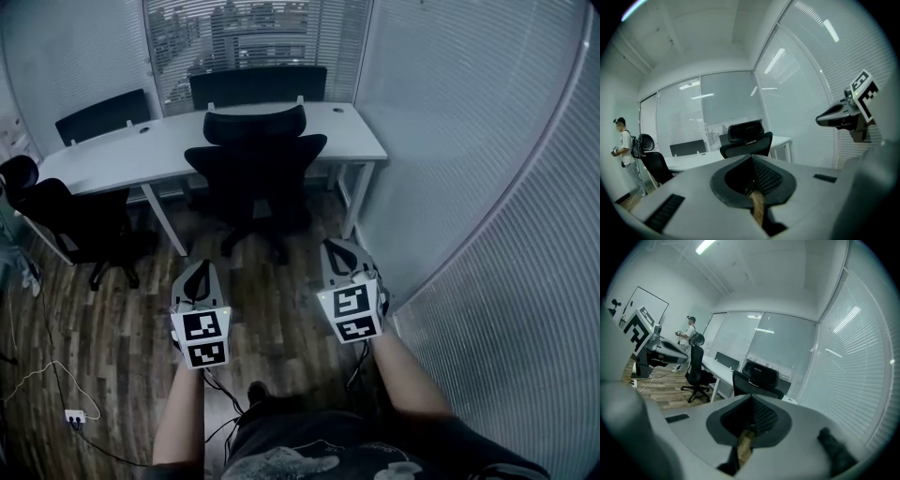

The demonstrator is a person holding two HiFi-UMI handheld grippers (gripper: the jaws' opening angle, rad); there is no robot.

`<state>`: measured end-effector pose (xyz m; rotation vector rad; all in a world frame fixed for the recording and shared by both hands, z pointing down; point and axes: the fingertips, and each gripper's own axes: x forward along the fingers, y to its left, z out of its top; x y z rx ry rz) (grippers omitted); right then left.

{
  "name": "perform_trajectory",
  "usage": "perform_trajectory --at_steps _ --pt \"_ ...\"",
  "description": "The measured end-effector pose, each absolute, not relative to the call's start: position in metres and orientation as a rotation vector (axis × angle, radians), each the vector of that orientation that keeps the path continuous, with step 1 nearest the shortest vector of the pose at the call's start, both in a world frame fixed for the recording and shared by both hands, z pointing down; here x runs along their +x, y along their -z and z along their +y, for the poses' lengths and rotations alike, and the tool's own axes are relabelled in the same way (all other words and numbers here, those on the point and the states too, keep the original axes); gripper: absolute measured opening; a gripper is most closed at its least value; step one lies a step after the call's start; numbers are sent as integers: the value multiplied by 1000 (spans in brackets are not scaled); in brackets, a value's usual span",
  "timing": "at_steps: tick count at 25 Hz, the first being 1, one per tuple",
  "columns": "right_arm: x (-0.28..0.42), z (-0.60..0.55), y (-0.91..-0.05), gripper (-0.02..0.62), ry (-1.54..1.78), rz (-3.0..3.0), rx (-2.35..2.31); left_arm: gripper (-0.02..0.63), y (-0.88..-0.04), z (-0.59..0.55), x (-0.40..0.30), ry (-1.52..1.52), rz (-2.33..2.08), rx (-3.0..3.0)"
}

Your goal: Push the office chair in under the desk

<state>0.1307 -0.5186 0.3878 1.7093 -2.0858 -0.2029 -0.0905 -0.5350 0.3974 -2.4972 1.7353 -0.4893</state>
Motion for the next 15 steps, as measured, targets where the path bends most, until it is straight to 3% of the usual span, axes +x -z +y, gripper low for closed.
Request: perform_trajectory --at_steps 15 --pt "173 -413 -415 21 174 -2111 1612 12 -415 -417 -43 525 1799 -2499"
